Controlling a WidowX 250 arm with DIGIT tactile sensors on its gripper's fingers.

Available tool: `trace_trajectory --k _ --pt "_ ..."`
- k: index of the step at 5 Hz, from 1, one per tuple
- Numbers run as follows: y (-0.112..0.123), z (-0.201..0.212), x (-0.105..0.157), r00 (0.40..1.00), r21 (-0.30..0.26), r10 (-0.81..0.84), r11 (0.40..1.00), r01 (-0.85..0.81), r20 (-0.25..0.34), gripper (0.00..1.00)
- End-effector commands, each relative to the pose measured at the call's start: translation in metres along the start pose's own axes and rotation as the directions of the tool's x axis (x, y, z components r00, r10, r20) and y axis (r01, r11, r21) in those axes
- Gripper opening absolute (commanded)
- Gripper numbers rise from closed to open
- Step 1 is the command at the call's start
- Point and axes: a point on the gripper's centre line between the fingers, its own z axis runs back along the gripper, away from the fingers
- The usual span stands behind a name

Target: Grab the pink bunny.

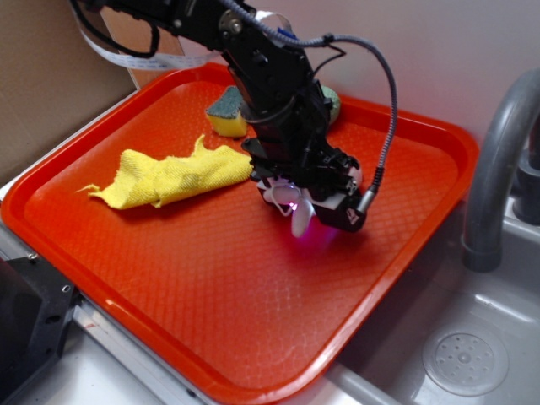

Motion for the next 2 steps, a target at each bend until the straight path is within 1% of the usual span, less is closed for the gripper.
trace_trajectory --k 1,2 --pt "0.065 0.110 -0.018 0.998 -0.005 -0.053 0.999 0.053 -0.039 0.00" --pt "0.093 0.169 -0.041 0.977 0.073 -0.212 0.975 0.210 0.019 0.00"
